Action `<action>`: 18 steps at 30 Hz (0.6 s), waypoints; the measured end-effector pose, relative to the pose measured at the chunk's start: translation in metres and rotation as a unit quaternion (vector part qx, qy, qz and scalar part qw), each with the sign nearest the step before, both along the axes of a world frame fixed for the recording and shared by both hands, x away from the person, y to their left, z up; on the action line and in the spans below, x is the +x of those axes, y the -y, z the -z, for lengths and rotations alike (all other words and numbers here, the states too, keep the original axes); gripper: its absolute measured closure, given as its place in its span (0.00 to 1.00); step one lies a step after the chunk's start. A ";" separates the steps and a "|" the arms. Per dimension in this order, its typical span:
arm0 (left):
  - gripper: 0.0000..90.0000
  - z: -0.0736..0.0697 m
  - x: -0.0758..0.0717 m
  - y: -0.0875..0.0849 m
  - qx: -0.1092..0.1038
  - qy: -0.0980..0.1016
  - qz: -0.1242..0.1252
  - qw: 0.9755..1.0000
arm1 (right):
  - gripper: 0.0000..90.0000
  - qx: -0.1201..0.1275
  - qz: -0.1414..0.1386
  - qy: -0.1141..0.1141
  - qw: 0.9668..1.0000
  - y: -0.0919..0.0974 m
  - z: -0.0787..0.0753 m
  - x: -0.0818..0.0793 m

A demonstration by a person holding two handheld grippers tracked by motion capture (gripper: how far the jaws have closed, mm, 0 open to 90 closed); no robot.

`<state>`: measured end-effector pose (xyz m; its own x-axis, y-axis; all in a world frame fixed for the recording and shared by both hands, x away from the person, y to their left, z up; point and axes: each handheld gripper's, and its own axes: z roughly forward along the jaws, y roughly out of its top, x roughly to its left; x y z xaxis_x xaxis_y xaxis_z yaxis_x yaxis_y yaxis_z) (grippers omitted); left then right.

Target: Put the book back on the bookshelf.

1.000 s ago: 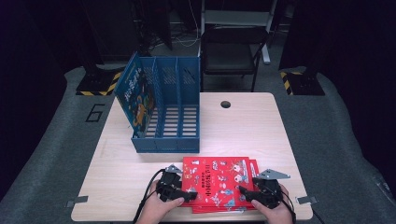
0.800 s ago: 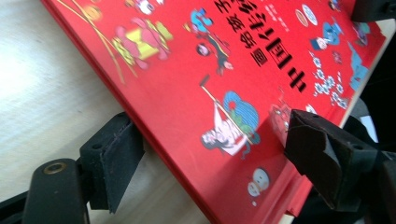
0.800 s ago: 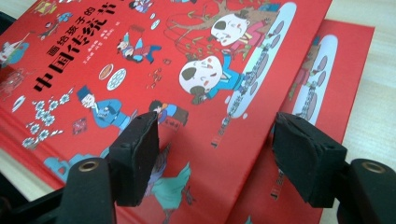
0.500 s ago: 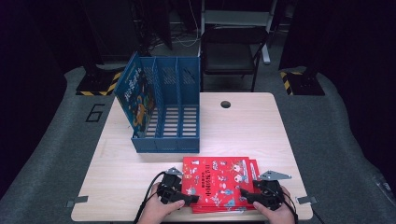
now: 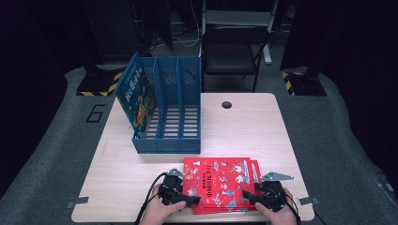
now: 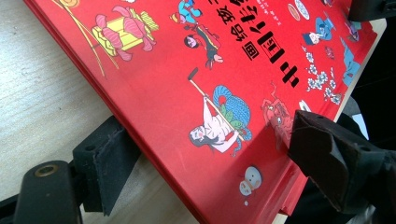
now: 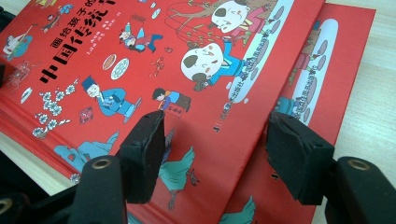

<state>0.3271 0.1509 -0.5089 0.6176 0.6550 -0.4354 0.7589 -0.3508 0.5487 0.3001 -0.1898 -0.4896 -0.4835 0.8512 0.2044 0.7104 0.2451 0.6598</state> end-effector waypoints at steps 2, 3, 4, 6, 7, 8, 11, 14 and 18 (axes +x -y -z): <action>0.19 -0.001 0.000 0.000 0.002 -0.001 -0.002 1.000 | 0.42 0.001 -0.001 0.001 1.000 0.000 0.000 0.000; 0.19 -0.001 0.000 0.000 0.002 -0.002 -0.005 1.000 | 0.42 0.002 -0.003 0.002 1.000 0.001 0.001 0.000; 0.20 -0.001 0.000 0.000 0.000 -0.005 -0.005 1.000 | 0.42 0.002 -0.004 0.003 1.000 0.001 0.001 0.001; 0.21 0.000 0.000 0.000 -0.012 -0.002 -0.008 1.000 | 0.41 0.003 -0.006 0.004 1.000 0.001 0.001 0.001; 0.21 0.000 0.001 0.000 -0.010 -0.004 -0.008 1.000 | 0.41 0.002 -0.007 0.005 1.000 0.002 0.001 0.001; 0.21 0.000 0.001 0.000 -0.010 -0.005 -0.009 1.000 | 0.41 0.002 -0.007 0.005 1.000 0.001 0.001 0.001; 0.22 -0.002 0.001 -0.001 0.003 -0.007 -0.009 1.000 | 0.40 0.003 -0.005 0.004 1.000 0.001 0.001 0.001; 0.23 -0.003 0.001 -0.002 0.000 -0.011 -0.008 1.000 | 0.40 0.002 -0.006 0.005 1.000 0.001 0.001 0.001; 0.25 -0.004 0.002 -0.003 -0.003 -0.014 -0.010 1.000 | 0.39 0.003 -0.005 0.006 1.000 0.000 0.001 0.001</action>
